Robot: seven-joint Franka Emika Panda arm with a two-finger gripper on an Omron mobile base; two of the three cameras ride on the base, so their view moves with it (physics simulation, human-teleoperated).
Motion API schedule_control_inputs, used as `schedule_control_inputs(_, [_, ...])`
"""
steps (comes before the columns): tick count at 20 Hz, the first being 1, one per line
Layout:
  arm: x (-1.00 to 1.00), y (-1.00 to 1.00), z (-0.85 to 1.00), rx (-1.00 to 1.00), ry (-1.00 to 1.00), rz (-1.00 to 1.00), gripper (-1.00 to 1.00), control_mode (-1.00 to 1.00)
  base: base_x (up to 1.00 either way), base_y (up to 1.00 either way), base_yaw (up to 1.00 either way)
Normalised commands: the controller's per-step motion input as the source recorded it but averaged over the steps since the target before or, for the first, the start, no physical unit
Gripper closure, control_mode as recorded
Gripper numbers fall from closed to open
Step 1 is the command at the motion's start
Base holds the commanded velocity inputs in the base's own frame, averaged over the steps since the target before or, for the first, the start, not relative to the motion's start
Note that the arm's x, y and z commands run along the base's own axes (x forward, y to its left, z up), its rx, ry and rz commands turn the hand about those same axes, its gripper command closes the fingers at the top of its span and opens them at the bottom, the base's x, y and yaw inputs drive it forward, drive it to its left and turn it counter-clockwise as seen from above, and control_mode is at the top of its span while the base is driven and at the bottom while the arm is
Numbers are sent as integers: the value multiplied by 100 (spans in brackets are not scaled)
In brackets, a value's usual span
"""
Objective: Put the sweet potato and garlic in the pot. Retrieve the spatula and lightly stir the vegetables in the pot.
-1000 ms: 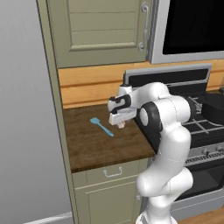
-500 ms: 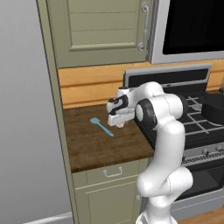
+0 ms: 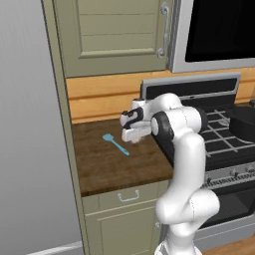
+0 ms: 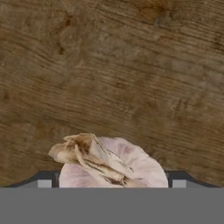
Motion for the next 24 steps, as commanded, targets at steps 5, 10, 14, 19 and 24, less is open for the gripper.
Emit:
schedule_control_inputs(5, [5, 0, -1, 0, 2, 0, 100, -100, 0, 0, 0])
schedule_control_inputs(10, [-28, 0, 3, 0, -6, 0, 100, -100, 0, 0, 0])
schedule_control_inputs(14, [-100, 0, 42, 0, -28, 0, 100, -100, 0, 0, 0])
schedule_control_inputs(19, [-100, 0, 63, 2, -32, 0, 100, -100, 0, 0, 0])
schedule_control_inputs(24, [-100, -1, 84, 12, -32, 0, 100, -100, 0, 0, 0])
